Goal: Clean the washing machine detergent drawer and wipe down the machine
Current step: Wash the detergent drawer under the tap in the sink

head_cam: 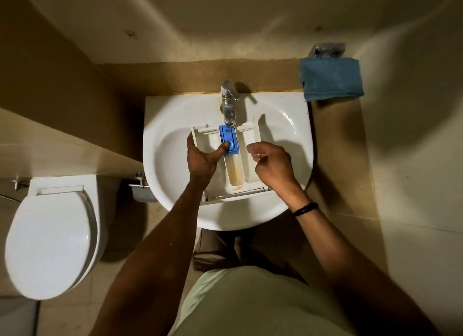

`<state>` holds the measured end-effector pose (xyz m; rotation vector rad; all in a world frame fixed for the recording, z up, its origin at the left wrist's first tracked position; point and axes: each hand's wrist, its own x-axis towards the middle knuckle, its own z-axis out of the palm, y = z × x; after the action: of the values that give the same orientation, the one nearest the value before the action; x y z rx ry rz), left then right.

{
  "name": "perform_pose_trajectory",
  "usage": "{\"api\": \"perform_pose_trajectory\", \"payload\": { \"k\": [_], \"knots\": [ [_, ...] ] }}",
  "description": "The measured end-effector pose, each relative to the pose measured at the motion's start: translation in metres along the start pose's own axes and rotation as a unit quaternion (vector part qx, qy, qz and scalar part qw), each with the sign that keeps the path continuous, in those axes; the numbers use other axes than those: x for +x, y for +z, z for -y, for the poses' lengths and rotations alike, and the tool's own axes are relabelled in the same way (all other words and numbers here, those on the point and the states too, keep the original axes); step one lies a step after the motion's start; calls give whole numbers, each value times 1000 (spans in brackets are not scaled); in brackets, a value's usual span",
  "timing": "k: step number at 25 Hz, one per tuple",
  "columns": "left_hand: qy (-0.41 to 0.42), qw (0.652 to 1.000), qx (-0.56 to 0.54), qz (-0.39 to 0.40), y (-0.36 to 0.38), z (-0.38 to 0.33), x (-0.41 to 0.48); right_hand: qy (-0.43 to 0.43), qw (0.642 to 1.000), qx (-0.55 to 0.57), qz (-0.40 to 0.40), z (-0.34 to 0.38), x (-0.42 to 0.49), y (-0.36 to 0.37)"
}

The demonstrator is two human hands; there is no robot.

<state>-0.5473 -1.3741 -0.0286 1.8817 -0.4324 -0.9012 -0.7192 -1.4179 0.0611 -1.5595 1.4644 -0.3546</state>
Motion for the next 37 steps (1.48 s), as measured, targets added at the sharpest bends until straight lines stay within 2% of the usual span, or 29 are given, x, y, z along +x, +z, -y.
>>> {"api": "perform_pose_trajectory", "payload": {
  "k": [2, 3, 4, 6, 7, 9, 12, 16, 22, 26, 30, 33, 37],
  "knots": [
    [1, 1000, 4, 0, 0, 0, 0, 106, 979, 172, 8, 3, -18, 24],
    [7, 1000, 7, 1, 0, 1, 0, 132, 972, 193, 29, 6, -25, 36],
    [9, 1000, 9, 1, 0, -1, -1, 147, 970, 182, 64, 11, -29, 49],
    [11, 1000, 5, 2, 1, -3, -2, 171, 974, 72, 128, 25, -28, 72],
    [6, 1000, 2, 2, 1, -2, -2, 178, 975, 16, 133, 28, -25, 83],
    [3, 1000, 0, -2, 1, -3, -2, 178, 976, -34, 118, 26, -20, 94],
    [-2, 1000, 15, -4, 2, -3, -2, 146, 969, -98, 172, 19, -13, 96],
    [2, 1000, 29, -9, 0, 1, 3, 147, 980, -73, 109, 29, -6, 96],
    [10, 1000, 27, -8, 7, -4, -5, 154, 971, -83, 162, 11, -10, 87],
    [9, 1000, 24, -7, 5, -3, -6, 126, 983, -77, 113, 19, -9, 94],
    [15, 1000, 20, -3, 3, -1, -5, 123, 976, -76, 162, 13, -12, 92],
    [6, 1000, 9, -5, 5, 5, -1, 117, 984, -100, 96, 13, -14, 97],
    [7, 1000, -4, 4, 4, 4, 0, 116, 976, -114, 146, 16, -10, 95]
  ]
}}
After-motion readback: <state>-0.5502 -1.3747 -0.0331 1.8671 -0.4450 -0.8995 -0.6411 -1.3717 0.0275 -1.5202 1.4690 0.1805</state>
